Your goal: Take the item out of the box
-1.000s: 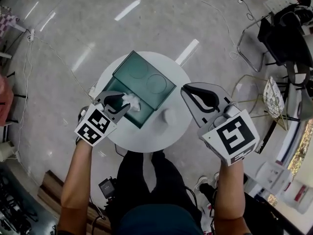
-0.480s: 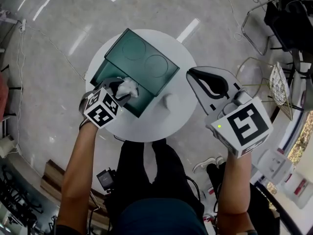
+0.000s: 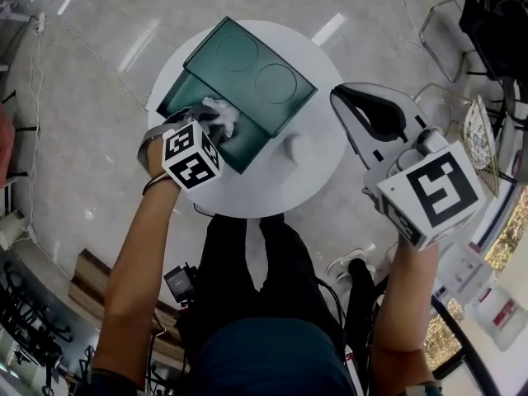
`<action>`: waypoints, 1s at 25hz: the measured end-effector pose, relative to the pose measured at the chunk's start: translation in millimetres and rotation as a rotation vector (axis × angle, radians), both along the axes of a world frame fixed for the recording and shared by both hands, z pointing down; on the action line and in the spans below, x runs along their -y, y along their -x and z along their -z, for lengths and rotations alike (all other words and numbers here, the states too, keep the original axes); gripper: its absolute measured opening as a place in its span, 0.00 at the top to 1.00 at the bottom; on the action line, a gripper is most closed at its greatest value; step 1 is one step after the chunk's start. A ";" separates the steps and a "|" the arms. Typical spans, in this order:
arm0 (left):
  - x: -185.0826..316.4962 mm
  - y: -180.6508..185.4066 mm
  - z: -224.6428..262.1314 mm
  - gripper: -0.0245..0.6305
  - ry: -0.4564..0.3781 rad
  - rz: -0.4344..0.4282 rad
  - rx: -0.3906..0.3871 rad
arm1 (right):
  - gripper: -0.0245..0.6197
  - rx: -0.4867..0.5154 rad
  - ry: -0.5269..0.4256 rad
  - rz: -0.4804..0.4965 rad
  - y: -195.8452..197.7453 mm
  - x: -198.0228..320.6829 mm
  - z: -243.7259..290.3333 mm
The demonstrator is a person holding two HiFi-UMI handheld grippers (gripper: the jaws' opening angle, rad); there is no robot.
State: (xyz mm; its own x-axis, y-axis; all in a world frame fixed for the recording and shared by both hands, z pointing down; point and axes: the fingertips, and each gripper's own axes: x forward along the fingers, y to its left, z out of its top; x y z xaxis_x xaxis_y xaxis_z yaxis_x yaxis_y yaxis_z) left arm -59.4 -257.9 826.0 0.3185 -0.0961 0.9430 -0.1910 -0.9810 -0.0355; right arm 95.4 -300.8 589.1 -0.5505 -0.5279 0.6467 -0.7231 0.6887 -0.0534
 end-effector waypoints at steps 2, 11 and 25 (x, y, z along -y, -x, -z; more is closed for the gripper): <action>-1.2 2.6 5.5 0.84 0.006 0.008 -0.002 | 0.90 0.001 -0.006 -0.003 1.4 -0.2 6.0; -2.6 26.7 74.9 0.87 -0.025 0.041 0.003 | 0.90 0.005 -0.057 -0.012 10.2 -8.6 58.7; -10.9 37.1 293.7 0.87 -0.247 0.217 -0.253 | 0.90 0.026 -0.210 0.020 10.7 -48.8 176.9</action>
State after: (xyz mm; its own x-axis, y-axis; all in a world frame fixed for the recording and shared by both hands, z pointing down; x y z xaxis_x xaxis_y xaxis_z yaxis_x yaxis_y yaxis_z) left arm -96.5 -247.0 532.3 0.4845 -0.4002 0.7779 -0.4249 -0.8850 -0.1906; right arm 84.7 -251.9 412.2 -0.5774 -0.6387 0.5085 -0.7096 0.7007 0.0744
